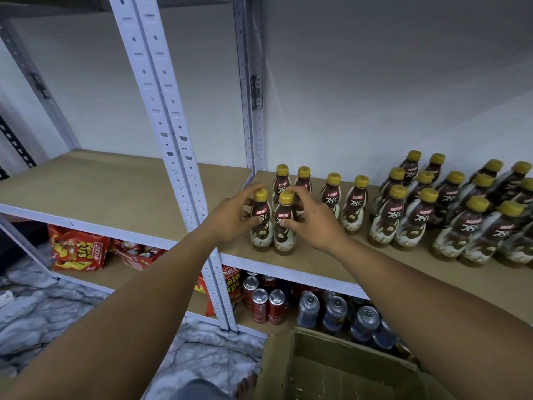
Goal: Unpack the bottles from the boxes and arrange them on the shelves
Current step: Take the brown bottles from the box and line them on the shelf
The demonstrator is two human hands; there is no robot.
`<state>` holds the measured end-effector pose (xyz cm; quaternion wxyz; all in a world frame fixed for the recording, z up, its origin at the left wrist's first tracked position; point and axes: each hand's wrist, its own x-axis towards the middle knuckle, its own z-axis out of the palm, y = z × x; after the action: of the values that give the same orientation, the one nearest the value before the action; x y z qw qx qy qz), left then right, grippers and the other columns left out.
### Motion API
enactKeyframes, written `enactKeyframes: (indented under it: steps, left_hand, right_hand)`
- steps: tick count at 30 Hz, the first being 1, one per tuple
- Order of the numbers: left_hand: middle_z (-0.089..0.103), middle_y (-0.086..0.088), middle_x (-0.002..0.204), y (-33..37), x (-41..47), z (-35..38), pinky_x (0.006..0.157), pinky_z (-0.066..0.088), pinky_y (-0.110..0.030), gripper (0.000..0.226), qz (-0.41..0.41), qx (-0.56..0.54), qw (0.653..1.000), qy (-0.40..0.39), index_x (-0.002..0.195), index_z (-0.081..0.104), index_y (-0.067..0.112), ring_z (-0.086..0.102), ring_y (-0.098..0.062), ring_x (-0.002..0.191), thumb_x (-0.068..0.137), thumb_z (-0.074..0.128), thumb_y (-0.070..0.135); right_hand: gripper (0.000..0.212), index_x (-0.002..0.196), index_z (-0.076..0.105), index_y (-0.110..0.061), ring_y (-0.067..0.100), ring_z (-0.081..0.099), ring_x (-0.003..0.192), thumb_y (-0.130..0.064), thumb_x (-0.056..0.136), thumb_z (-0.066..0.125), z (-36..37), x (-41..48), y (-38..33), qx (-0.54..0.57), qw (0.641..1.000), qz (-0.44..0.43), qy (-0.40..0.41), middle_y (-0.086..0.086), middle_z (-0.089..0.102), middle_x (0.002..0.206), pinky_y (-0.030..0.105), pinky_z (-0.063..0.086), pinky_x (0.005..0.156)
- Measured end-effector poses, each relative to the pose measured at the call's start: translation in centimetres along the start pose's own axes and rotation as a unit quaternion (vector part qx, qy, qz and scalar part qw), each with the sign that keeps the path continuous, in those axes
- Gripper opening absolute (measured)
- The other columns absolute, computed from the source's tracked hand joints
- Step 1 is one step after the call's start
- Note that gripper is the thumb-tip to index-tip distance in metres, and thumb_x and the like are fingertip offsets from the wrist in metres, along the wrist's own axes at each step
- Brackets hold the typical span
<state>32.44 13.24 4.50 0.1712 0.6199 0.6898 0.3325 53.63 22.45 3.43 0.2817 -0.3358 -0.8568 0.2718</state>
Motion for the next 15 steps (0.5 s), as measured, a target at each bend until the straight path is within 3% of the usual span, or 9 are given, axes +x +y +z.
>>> enactKeyframes:
  steps: [4, 7, 9, 12, 15]
  left_hand:
    - [0.058, 0.002, 0.128, 0.5, -0.1, -0.4, 0.084, 0.050, -0.027, 0.077, 0.006, 0.013, 1.000, -0.009, 0.152, 0.031, 0.041, 0.069, -0.010, 0.088, 0.091, 0.075, 0.026]
    - [0.059, 0.001, 0.130, 0.7, -0.1, -0.6, 0.090, 0.055, -0.033, 0.073, 0.010, 0.004, 1.000, -0.007, 0.152, 0.035, 0.040, 0.071, -0.013, 0.088, 0.091, 0.074, 0.032]
    - [0.059, 0.001, 0.132, 0.7, 0.0, -0.8, 0.092, 0.056, -0.034, 0.068, 0.012, -0.001, 1.000, -0.005, 0.152, 0.039, 0.036, 0.072, -0.013, 0.088, 0.092, 0.073, 0.036]
    - [0.061, 0.004, 0.129, 1.5, 0.3, -1.3, 0.086, 0.051, -0.023, 0.059, 0.016, 0.017, 1.000, 0.001, 0.149, 0.046, 0.030, 0.071, -0.013, 0.092, 0.095, 0.067, 0.041]
    - [0.062, 0.005, 0.134, 2.1, 0.9, -1.8, 0.096, 0.051, -0.032, 0.049, 0.009, 0.017, 1.000, 0.009, 0.143, 0.056, 0.027, 0.066, -0.016, 0.103, 0.099, 0.060, 0.046]
  right_hand:
    - [0.070, 0.142, 0.036, -0.040, 0.017, 0.067, 0.089, -0.035, 0.086, 0.078, -0.4, 0.1, -0.1, -0.011, 1.000, -0.001, -0.010, 0.000, 0.068, 0.123, 0.036, 0.056, 0.085]
    - [0.068, 0.142, 0.036, -0.040, 0.013, 0.063, 0.084, -0.041, 0.087, 0.076, -0.7, 0.2, -0.1, -0.019, 1.000, -0.004, -0.021, -0.001, 0.067, 0.121, 0.030, 0.051, 0.081]
    - [0.063, 0.142, 0.037, -0.040, 0.013, 0.063, 0.084, -0.047, 0.089, 0.071, -0.9, 0.4, -0.1, -0.025, 0.999, -0.004, -0.027, 0.000, 0.068, 0.118, 0.031, 0.051, 0.080]
    - [0.054, 0.137, 0.040, -0.042, 0.016, 0.068, 0.080, -0.056, 0.091, 0.064, -1.3, 0.7, -0.1, -0.040, 0.999, -0.005, -0.029, 0.005, 0.072, 0.107, 0.039, 0.057, 0.082]
    - [0.044, 0.134, 0.050, -0.037, 0.014, 0.067, 0.082, -0.054, 0.095, 0.061, -2.3, 0.9, -0.5, -0.031, 0.999, -0.005, -0.035, 0.001, 0.072, 0.109, 0.035, 0.055, 0.082]
